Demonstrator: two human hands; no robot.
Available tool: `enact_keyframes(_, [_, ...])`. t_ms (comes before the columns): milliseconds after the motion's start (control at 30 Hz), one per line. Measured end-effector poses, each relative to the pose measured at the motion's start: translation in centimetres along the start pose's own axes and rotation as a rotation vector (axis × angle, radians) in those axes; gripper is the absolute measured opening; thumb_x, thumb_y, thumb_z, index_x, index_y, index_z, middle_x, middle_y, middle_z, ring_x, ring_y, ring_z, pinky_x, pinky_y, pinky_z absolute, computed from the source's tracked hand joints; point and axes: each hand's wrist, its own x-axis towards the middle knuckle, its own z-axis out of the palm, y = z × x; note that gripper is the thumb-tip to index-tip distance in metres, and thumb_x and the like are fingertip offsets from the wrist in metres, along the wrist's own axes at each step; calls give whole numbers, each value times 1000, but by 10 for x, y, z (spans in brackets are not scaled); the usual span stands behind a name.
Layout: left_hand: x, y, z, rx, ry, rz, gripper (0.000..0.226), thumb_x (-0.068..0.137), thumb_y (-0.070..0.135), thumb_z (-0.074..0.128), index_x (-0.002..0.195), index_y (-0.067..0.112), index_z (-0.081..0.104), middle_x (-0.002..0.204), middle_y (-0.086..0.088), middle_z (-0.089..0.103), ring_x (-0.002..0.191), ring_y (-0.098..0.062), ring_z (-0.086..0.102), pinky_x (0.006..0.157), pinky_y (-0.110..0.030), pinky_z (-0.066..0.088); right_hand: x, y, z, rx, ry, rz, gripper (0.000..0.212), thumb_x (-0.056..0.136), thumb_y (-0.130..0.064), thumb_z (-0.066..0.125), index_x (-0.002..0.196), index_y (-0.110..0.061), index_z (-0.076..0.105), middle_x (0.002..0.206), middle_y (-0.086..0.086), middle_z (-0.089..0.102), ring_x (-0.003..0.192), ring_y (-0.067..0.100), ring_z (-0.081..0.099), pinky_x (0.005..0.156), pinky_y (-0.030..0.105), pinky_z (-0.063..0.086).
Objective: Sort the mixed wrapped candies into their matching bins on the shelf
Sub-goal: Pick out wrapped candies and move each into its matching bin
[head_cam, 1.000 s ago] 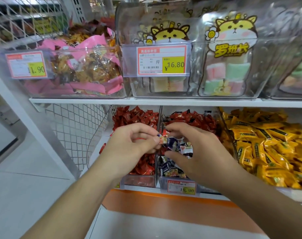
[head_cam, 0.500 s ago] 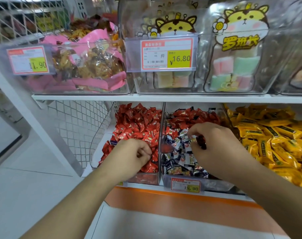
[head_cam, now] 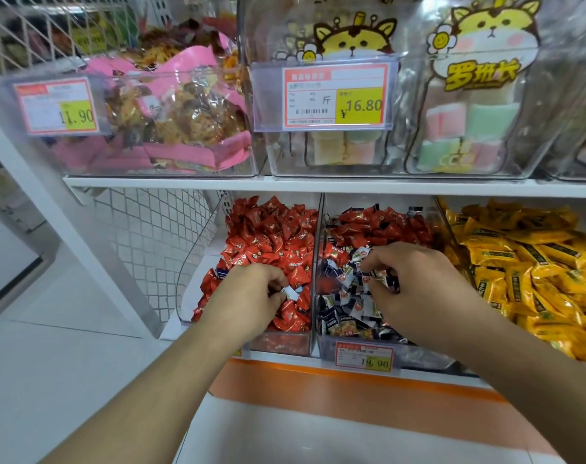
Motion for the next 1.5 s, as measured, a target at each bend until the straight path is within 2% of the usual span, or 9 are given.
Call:
enact_keyframes(167, [-1,2,1,42,-26,20,31,96,26,72,125,35,70,86,16,56,75,-3,55,59,-9,37,-1,0,0,1,5,-12,24,100,-23,61,123,-27,66,129,-11,62,122,10,56,92,16,38])
enact_keyframes(367, [-2,2,-2,-63,12,-18,18,92,15,76,87,32,73,78,17,65,72,4,59,59,-3,41,-1,1,-1,0,-1,-13,23,99,-23,62,122,-27,67,127,-11,62,119,9,56,88,15,37])
enact_keyframes(500, [-7,5,-18,-112,81,-6,19,92,19,75,80,33,71,78,17,68,83,8,59,62,-7,43,-1,0,-1,3,13,-31,24,99,-22,62,121,-28,66,124,-11,63,115,9,58,86,15,39])
enact_keyframes(633, [-14,21,-42,-354,162,34,15,92,20,76,83,33,73,83,16,71,83,0,65,74,-15,48,-4,-6,-5,47,56,-94,38,97,-23,67,134,-30,60,122,-15,63,114,5,57,95,21,49])
enact_keyframes(767, [-27,49,-49,-622,53,99,13,88,16,81,85,28,78,83,5,74,81,-12,69,74,-19,54,-8,-14,-7,135,62,-242,61,92,-35,74,146,-40,47,128,-19,61,119,3,56,99,25,50])
enact_keyframes(967, [-25,53,-42,-684,-10,122,14,89,15,80,94,27,78,85,-1,75,85,-22,71,82,-24,59,-9,-15,-6,-33,150,-299,23,94,-39,66,113,-27,72,107,-12,68,101,14,63,76,41,59])
enact_keyframes(1167, [-12,13,-20,-359,32,52,21,94,14,73,95,35,73,88,13,73,86,-2,68,77,-15,56,-3,-1,-4,-132,97,-104,56,100,-33,60,153,-28,45,151,-7,52,143,17,43,111,39,48])
enact_keyframes(1267, [-8,7,-5,-180,-58,67,21,93,20,76,105,37,73,96,21,70,88,5,64,74,-3,45,-5,-11,1,-35,85,-218,57,99,-27,61,153,-31,43,153,-11,49,143,11,42,113,31,43])
enact_keyframes(1500, [3,7,6,-59,-134,92,22,90,14,74,101,33,73,82,17,70,77,1,65,77,-23,57,-7,-26,25,-15,23,-330,57,99,-23,61,152,-35,43,152,-18,42,143,3,32,106,8,19])
